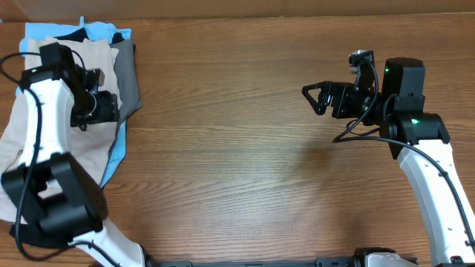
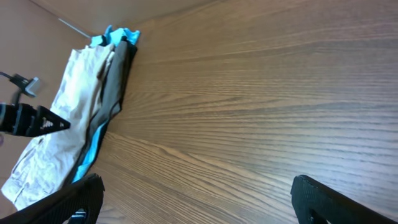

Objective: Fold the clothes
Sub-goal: 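Grasp the beige shorts' edge with the left gripper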

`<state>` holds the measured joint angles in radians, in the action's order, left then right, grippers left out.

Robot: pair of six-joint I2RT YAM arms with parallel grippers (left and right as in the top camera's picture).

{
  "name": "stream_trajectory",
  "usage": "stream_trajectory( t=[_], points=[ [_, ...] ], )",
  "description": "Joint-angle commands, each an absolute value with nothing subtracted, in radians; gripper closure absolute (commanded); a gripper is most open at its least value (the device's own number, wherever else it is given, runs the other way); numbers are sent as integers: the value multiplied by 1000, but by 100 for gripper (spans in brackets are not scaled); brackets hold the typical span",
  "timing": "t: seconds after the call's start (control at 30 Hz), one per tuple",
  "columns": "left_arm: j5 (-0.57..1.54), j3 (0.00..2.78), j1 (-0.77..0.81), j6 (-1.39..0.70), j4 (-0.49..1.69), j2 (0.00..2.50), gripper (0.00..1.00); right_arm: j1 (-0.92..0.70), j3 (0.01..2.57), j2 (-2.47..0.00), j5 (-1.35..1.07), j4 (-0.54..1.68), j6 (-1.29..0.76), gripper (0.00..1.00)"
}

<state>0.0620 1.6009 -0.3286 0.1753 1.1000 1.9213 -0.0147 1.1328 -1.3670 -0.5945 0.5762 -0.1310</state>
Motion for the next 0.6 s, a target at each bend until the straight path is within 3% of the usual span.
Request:
stream_trajectory(
  t=[0.0,0.33,0.57],
  points=[
    [-7,1618,-332,148,1100,1978,36,-20,1159,-1354,-561,582,-131,0],
    [18,1618,-286,199,1021,2053,39,-20,1159,-1354,-531,574,-131,0],
    [-13,1618,-270,198,975,2056,59,-20,1159,-1354,-531,574,-131,0]
  ],
)
